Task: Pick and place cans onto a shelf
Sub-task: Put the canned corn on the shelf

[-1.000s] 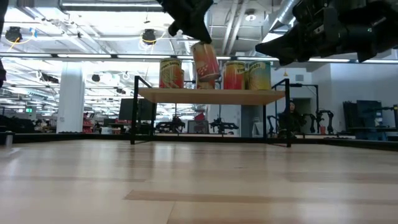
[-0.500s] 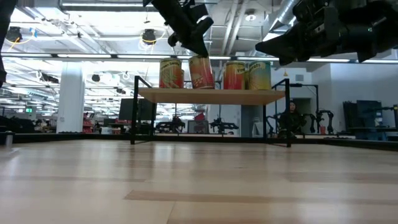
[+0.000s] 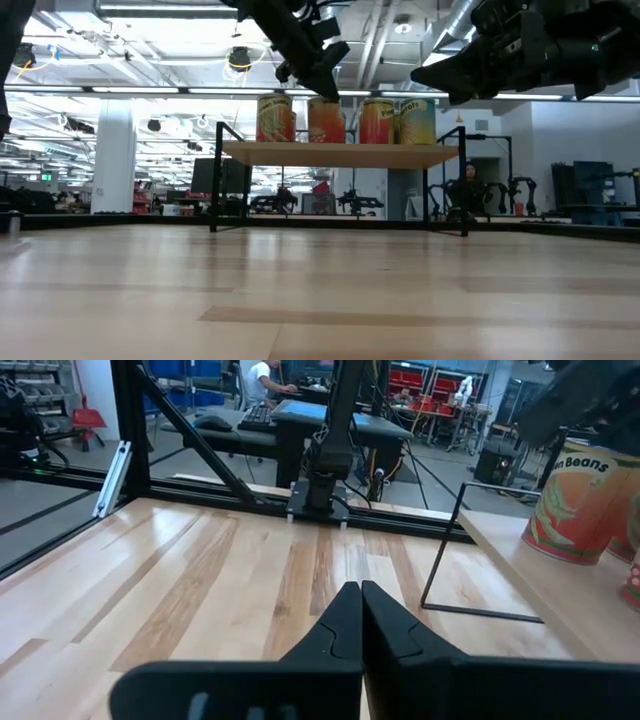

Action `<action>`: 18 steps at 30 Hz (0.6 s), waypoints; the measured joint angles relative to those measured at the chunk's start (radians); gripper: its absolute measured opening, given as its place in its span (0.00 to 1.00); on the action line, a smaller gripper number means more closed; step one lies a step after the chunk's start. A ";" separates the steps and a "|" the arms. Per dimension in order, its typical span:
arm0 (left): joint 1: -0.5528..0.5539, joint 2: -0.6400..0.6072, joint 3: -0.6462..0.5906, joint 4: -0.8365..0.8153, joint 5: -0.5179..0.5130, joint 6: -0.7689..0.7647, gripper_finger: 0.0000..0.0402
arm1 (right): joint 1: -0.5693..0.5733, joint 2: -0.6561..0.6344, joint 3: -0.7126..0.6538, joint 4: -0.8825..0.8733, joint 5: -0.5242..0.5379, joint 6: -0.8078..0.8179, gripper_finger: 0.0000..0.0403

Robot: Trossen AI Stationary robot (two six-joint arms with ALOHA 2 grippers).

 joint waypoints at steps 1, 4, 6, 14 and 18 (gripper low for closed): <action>0.000 0.001 0.000 -0.003 -0.001 0.000 0.00 | 0.000 0.000 0.000 0.001 0.000 0.000 0.03; 0.000 0.000 0.000 0.001 -0.001 0.000 0.02 | 0.000 0.000 0.000 -0.001 0.000 0.000 0.03; 0.000 0.000 0.000 0.000 -0.001 0.000 0.04 | 0.000 0.000 0.000 -0.001 0.000 0.000 0.03; 0.000 0.000 0.000 0.009 0.002 0.004 0.09 | 0.000 0.000 0.000 -0.003 0.000 0.000 0.03; 0.000 0.000 0.000 0.020 0.019 0.004 0.10 | 0.000 0.000 0.000 -0.003 0.000 0.000 0.03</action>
